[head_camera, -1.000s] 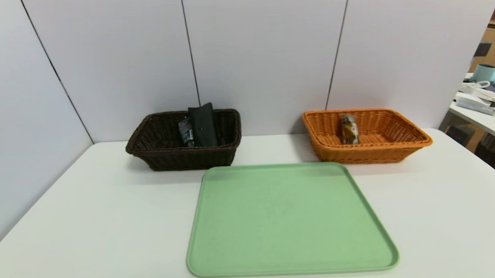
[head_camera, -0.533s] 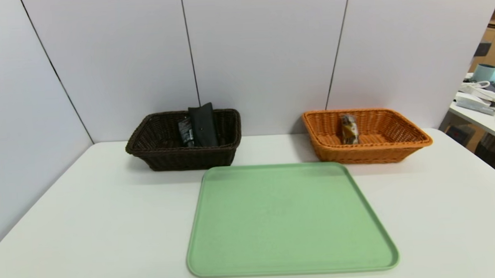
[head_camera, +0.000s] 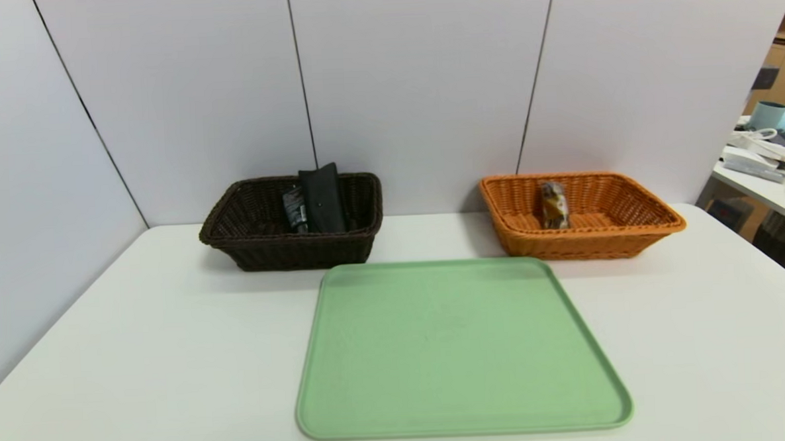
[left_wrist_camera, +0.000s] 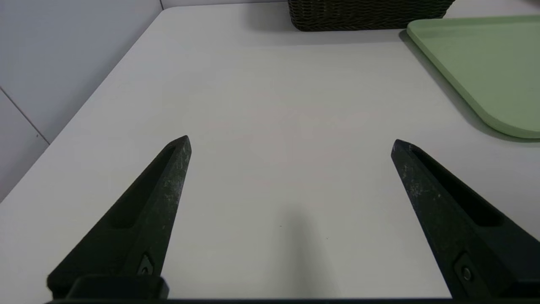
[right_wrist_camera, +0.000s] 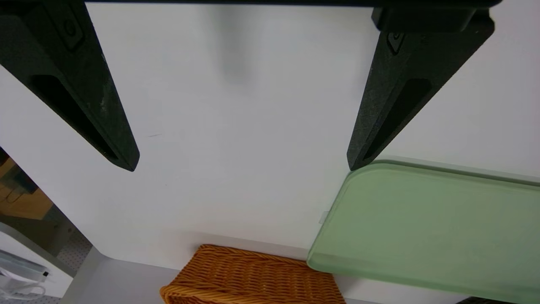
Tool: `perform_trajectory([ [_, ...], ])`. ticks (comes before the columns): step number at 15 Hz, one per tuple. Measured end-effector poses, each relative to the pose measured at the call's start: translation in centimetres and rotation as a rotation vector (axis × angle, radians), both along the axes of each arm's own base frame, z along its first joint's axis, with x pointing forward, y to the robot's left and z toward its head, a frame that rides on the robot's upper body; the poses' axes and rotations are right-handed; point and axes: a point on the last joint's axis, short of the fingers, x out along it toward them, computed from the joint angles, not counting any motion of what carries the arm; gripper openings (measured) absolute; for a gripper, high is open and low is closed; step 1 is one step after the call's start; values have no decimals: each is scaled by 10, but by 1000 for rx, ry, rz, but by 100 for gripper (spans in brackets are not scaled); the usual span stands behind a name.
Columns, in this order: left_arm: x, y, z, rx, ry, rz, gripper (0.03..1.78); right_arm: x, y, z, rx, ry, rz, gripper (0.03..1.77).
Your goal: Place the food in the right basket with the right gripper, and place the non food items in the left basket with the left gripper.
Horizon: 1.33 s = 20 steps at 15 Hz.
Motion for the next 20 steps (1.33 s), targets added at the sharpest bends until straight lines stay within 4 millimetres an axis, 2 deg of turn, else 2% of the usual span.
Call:
perform_trajectory([
  [10, 0, 1, 1, -101, -9, 25, 169, 0, 0, 0, 111, 5, -18, 170],
  [20, 0, 1, 1, -102, -9, 25, 169, 0, -1, 0, 175, 0, -55, 170],
])
